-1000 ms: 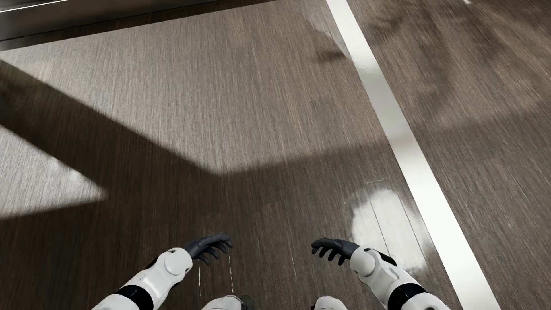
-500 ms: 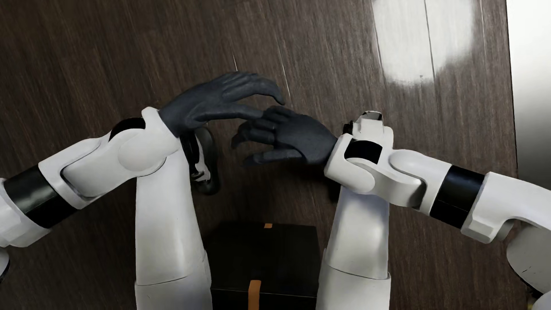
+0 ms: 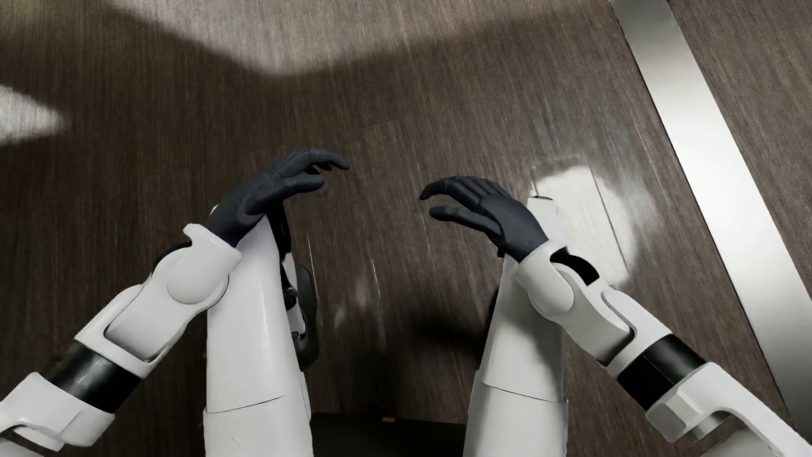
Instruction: Rest on the dark box
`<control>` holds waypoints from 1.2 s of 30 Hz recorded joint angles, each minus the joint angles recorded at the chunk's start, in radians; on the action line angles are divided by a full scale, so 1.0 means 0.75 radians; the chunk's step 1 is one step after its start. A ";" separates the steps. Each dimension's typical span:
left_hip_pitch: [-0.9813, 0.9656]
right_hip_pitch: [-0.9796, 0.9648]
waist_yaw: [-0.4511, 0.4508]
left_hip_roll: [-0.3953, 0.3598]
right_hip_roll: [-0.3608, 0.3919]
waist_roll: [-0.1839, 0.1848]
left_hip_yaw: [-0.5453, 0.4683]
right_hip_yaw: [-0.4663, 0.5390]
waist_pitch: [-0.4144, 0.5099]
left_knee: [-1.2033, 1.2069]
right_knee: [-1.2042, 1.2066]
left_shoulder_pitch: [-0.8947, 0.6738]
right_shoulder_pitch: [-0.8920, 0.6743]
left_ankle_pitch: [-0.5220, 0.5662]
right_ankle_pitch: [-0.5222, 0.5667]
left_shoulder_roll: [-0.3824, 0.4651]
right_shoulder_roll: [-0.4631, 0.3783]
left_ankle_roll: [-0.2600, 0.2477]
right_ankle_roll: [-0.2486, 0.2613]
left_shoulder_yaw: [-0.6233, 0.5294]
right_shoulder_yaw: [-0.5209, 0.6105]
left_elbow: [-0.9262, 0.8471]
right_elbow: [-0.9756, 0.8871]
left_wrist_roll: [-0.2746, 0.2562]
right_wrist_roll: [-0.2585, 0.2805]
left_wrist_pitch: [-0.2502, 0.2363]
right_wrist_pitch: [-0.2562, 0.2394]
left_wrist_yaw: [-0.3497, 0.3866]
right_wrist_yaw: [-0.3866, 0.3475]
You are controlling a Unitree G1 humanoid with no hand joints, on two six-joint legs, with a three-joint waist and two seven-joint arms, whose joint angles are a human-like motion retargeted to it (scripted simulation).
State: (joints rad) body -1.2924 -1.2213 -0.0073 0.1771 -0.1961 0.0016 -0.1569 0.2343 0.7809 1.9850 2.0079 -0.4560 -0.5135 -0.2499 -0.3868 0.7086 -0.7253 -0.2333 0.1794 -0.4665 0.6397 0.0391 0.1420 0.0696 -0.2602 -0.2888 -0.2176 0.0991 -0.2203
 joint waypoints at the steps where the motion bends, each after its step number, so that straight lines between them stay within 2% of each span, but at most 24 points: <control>1: 0.036 0.038 0.002 0.000 -0.004 0.003 0.003 -0.005 -0.028 -0.001 -0.002 0.052 0.036 0.003 0.003 -0.083 0.055 0.007 -0.001 0.052 -0.036 0.062 0.055 0.029 -0.009 0.004 0.000 -0.012 0.030; 4: 0.119 0.130 0.010 -0.008 -0.003 0.013 0.008 -0.016 -0.099 -0.016 -0.023 0.152 0.119 0.014 0.019 -0.328 0.199 0.025 -0.010 0.182 -0.129 0.248 0.221 0.069 -0.018 0.026 0.007 0.012 0.067; 6: 0.156 0.179 0.015 -0.027 0.002 0.021 0.010 -0.021 -0.139 -0.023 -0.034 0.168 0.149 0.025 0.030 -0.420 0.255 0.046 -0.019 0.197 -0.156 0.341 0.307 0.082 -0.005 0.042 0.017 0.032 0.078; 8: 0.192 0.228 0.019 -0.050 0.005 0.030 0.015 -0.027 -0.172 -0.026 -0.043 0.156 0.166 0.033 0.035 -0.439 0.280 0.071 -0.028 0.169 -0.164 0.430 0.386 0.070 0.019 0.047 0.030 0.054 0.050; 11: 0.235 0.287 0.021 -0.068 0.011 0.042 0.020 -0.036 -0.224 -0.026 -0.053 0.187 0.229 0.038 0.043 -0.441 0.310 0.098 -0.038 0.165 -0.221 0.551 0.498 0.011 0.095 0.069 0.080 0.111 -0.008; 12: 0.244 0.298 0.020 -0.070 0.016 0.044 0.020 -0.037 -0.242 -0.026 -0.056 0.214 0.264 0.040 0.047 -0.450 0.325 0.102 -0.042 0.190 -0.259 0.608 0.547 -0.022 0.130 0.082 0.105 0.137 -0.020; 14: 0.260 0.317 0.017 -0.075 0.025 0.045 0.024 -0.042 -0.263 -0.029 -0.059 0.268 0.326 0.047 0.055 -0.465 0.356 0.113 -0.054 0.245 -0.336 0.767 0.690 -0.098 0.257 0.140 0.181 0.159 0.000; 15: 0.267 0.322 0.015 -0.078 0.027 0.046 0.027 -0.043 -0.274 -0.033 -0.061 0.292 0.355 0.052 0.061 -0.468 0.364 0.114 -0.061 0.269 -0.369 0.877 0.787 -0.131 0.299 0.175 0.214 0.121 0.043; 17: 0.282 0.340 0.016 -0.080 0.032 0.051 0.035 -0.047 -0.283 -0.037 -0.066 0.327 0.419 0.059 0.067 -0.461 0.357 0.128 -0.067 0.277 -0.395 1.119 0.987 -0.104 0.328 0.258 0.281 -0.028 0.191; 18: 0.291 0.347 0.018 -0.086 0.028 0.054 0.040 -0.050 -0.287 -0.040 -0.067 0.340 0.447 0.060 0.067 -0.466 0.351 0.132 -0.069 0.268 -0.397 1.240 1.091 -0.056 0.310 0.282 0.300 -0.106 0.286; 19: 0.298 0.353 0.020 -0.088 0.025 0.056 0.043 -0.051 -0.289 -0.042 -0.066 0.359 0.475 0.061 0.067 -0.476 0.349 0.134 -0.068 0.263 -0.397 1.345 1.178 0.010 0.256 0.287 0.298 -0.178 0.377; 21: 0.309 0.362 0.022 -0.093 0.016 0.058 0.049 -0.056 -0.302 -0.046 -0.068 0.420 0.545 0.062 0.065 -0.515 0.367 0.136 -0.069 0.258 -0.402 1.509 1.296 0.144 0.081 0.274 0.254 -0.264 0.508; 22: 0.315 0.365 0.023 -0.093 0.012 0.057 0.050 -0.057 -0.304 -0.047 -0.068 0.457 0.576 0.062 0.065 -0.535 0.385 0.134 -0.069 0.265 -0.409 1.557 1.336 0.183 0.037 0.282 0.257 -0.294 0.541; 24: 0.325 0.367 0.024 -0.095 0.008 0.057 0.053 -0.059 -0.311 -0.050 -0.065 0.547 0.649 0.062 0.063 -0.568 0.418 0.131 -0.071 0.301 -0.455 1.588 1.366 0.201 0.045 0.283 0.264 -0.314 0.538; 26: 0.331 0.365 0.026 -0.099 0.004 0.057 0.053 -0.056 -0.318 -0.053 -0.063 0.621 0.719 0.063 0.064 -0.590 0.442 0.128 -0.070 0.331 -0.516 1.555 1.321 0.198 0.097 0.272 0.260 -0.329 0.503; 28: 0.338 0.366 0.027 -0.105 0.003 0.058 0.054 -0.054 -0.321 -0.056 -0.062 0.659 0.762 0.067 0.065 -0.603 0.450 0.129 -0.072 0.336 -0.539 1.502 1.242 0.209 0.126 0.265 0.253 -0.365 0.512; 30: 0.350 0.371 0.027 -0.114 -0.001 0.057 0.053 -0.050 -0.321 -0.060 -0.060 0.661 0.770 0.071 0.066 -0.609 0.439 0.126 -0.072 0.322 -0.529 1.450 1.168 0.219 0.110 0.250 0.226 -0.391 0.538; 32: 0.358 0.375 0.025 -0.119 0.003 0.061 0.053 -0.048 -0.322 -0.063 -0.061 0.636 0.743 0.073 0.069 -0.616 0.425 0.129 -0.076 0.296 -0.493 1.433 1.131 0.215 0.085 0.248 0.211 -0.375 0.549; 33: 0.361 0.376 0.025 -0.121 0.007 0.063 0.055 -0.049 -0.321 -0.064 -0.062 0.616 0.717 0.074 0.071 -0.617 0.424 0.134 -0.078 0.285 -0.472 1.434 1.136 0.213 0.060 0.244 0.205 -0.358 0.527; 36: 0.372 0.383 0.020 -0.126 0.009 0.067 0.056 -0.047 -0.313 -0.065 -0.061 0.570 0.657 0.075 0.071 -0.608 0.423 0.139 -0.081 0.253 -0.446 1.422 1.166 0.195 0.077 0.250 0.219 -0.334 0.488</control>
State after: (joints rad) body -1.0135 -0.9342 0.0081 0.0826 -0.1890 0.0515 -0.1149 0.1989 0.5465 1.9361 1.9625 -0.0287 -0.0208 -0.1937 -0.3334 0.2527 -0.4082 -0.1293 0.1188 -0.2764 0.3049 1.1059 1.0163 0.2156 -0.2028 -0.1012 -0.0536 -0.1517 0.1455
